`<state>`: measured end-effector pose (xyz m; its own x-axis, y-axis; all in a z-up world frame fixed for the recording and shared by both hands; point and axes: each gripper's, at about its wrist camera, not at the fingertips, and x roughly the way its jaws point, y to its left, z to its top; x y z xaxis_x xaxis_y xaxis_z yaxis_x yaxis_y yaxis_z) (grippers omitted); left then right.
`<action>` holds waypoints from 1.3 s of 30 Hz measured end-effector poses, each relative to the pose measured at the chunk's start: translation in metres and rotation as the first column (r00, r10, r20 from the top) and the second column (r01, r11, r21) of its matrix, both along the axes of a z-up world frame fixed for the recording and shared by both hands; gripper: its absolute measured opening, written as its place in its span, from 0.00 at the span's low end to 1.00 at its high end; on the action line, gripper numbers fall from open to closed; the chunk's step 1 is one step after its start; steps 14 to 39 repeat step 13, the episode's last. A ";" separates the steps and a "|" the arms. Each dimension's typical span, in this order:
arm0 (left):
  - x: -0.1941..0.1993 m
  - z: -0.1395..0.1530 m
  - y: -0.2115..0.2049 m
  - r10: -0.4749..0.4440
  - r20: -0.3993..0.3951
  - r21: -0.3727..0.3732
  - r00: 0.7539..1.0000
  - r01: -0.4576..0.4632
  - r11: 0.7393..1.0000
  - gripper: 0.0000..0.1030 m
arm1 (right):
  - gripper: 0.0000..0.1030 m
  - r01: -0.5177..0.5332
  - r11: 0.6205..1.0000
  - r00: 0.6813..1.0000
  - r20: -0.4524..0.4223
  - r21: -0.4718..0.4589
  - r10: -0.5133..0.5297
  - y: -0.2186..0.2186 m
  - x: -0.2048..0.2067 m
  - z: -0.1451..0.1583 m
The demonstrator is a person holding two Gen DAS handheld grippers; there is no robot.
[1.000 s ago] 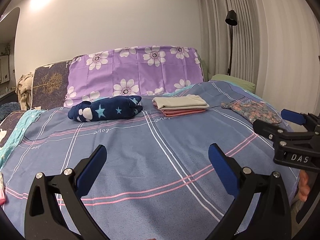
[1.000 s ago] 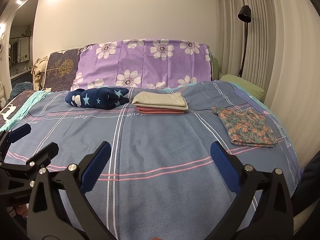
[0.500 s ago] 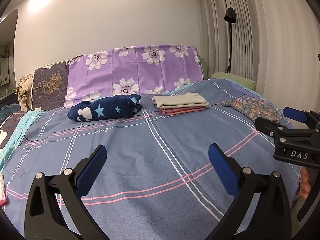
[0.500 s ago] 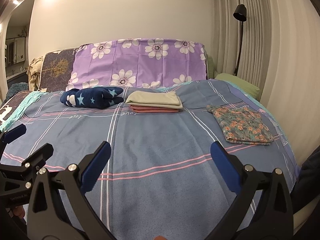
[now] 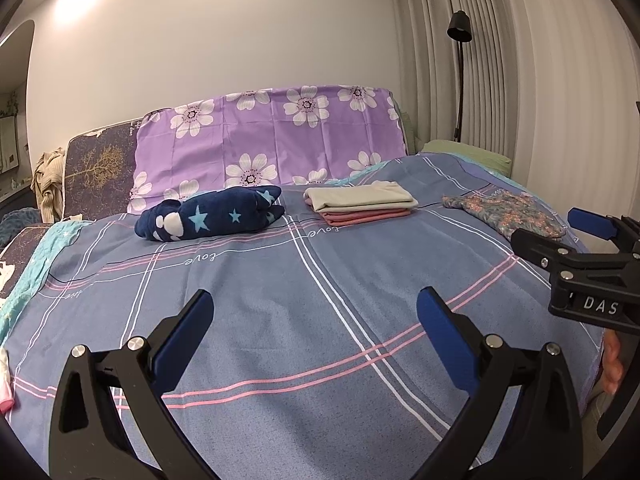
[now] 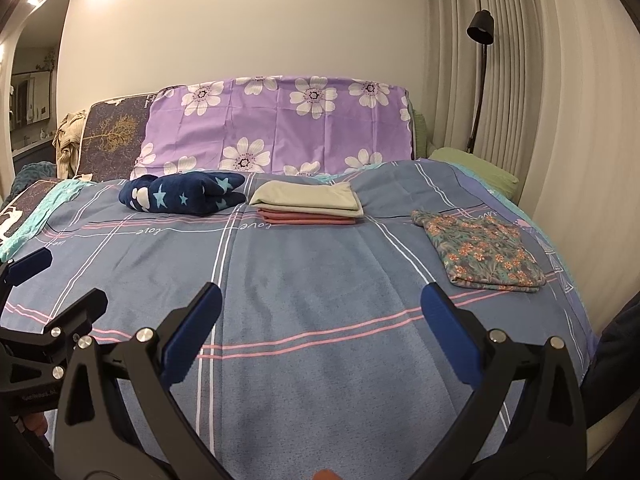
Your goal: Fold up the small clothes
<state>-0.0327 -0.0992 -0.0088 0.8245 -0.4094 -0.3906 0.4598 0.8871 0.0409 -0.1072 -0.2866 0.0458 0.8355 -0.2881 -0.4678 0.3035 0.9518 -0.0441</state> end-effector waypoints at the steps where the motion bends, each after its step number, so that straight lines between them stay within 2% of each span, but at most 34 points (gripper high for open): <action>1: 0.000 0.000 0.000 0.000 0.000 0.000 1.000 0.000 1.000 0.99 | 0.98 0.000 1.000 1.000 0.001 0.000 0.000 0.000 0.000 0.000; 13: 0.002 -0.006 -0.006 0.001 -0.010 0.034 1.000 -0.001 0.999 0.99 | 0.98 -0.015 1.000 1.000 -0.024 0.001 0.015 0.000 0.003 -0.007; 39: 0.002 -0.006 -0.006 0.001 -0.010 0.034 1.000 -0.001 0.999 0.99 | 0.98 -0.015 1.000 1.000 -0.024 0.001 0.015 0.000 0.003 -0.007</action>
